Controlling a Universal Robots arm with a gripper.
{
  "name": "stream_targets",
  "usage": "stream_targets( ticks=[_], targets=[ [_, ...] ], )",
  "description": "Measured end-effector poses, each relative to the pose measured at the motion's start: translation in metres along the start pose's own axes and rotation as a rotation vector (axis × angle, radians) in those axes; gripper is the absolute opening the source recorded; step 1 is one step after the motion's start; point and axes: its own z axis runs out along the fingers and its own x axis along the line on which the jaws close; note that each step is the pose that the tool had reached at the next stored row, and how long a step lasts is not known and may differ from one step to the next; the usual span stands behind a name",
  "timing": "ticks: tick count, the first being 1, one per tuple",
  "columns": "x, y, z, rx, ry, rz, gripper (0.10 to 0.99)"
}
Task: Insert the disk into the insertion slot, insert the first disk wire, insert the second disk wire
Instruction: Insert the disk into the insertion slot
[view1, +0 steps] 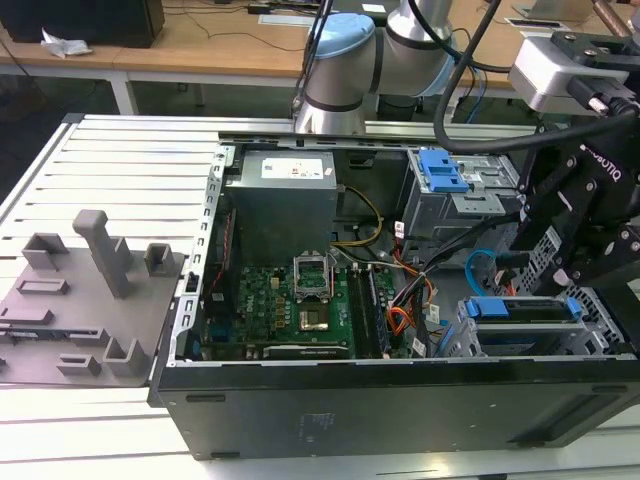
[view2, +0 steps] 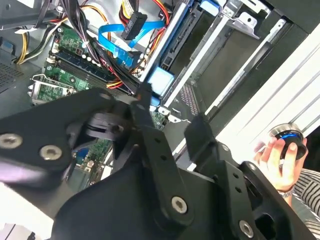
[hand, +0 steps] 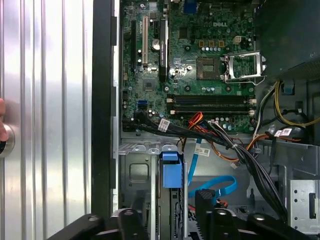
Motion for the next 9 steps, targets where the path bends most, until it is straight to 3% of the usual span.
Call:
stream_targets(
  ticks=[4, 5, 8, 9],
  targets=[
    [0.0000, 0.0000, 0.0000, 0.000, 0.0000, 0.000, 0.294],
    [0.0000, 0.0000, 0.0000, 0.000, 0.0000, 0.000, 0.294],
    [0.0000, 0.0000, 0.0001, 0.000, 0.0000, 0.000, 0.114],
    [0.0000, 0.0000, 0.0001, 0.000, 0.0000, 0.000, 0.106]
  ],
)
